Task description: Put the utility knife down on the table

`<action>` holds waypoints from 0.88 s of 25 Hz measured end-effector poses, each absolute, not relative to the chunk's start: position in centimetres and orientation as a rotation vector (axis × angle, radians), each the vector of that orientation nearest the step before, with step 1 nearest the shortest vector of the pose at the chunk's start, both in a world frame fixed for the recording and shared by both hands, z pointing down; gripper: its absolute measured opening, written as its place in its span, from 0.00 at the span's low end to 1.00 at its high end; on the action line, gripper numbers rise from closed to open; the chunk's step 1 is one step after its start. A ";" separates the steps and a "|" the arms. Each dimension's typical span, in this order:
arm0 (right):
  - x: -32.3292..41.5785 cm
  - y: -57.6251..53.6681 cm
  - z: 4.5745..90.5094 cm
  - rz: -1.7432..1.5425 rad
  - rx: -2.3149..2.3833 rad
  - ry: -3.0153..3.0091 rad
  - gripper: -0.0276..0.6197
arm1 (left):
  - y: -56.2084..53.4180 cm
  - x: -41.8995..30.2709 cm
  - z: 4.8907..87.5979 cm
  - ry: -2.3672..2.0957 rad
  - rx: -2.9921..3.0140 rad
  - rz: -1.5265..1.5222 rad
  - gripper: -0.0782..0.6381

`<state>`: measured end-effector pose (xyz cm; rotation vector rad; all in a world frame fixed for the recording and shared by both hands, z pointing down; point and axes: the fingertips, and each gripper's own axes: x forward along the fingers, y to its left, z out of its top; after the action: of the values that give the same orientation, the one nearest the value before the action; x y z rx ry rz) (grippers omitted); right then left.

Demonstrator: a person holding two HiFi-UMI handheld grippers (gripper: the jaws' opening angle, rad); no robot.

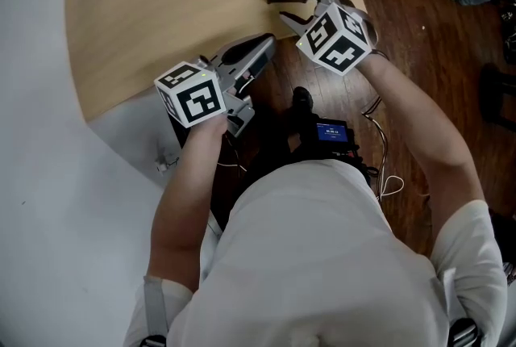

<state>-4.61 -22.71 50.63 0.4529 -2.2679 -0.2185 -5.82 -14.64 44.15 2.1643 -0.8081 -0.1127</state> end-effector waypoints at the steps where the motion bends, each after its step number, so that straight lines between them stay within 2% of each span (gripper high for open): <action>1: -4.3 -22.7 50.3 -0.211 0.465 -2.271 0.35 | -14.7 -5.9 44.0 -0.809 2.164 -0.116 0.12; 19: 1.2 -16.0 42.3 0.110 0.708 -2.380 0.34 | -8.4 -6.2 37.9 -0.824 2.203 -0.226 0.12; 22: 1.6 -14.0 40.3 0.135 0.760 -2.399 0.15 | -6.8 -6.6 35.7 -0.822 2.248 -0.247 0.12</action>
<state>1.58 -14.02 40.33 0.7600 -2.3993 0.1350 -6.65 -6.83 35.73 2.2483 -0.8217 -0.2468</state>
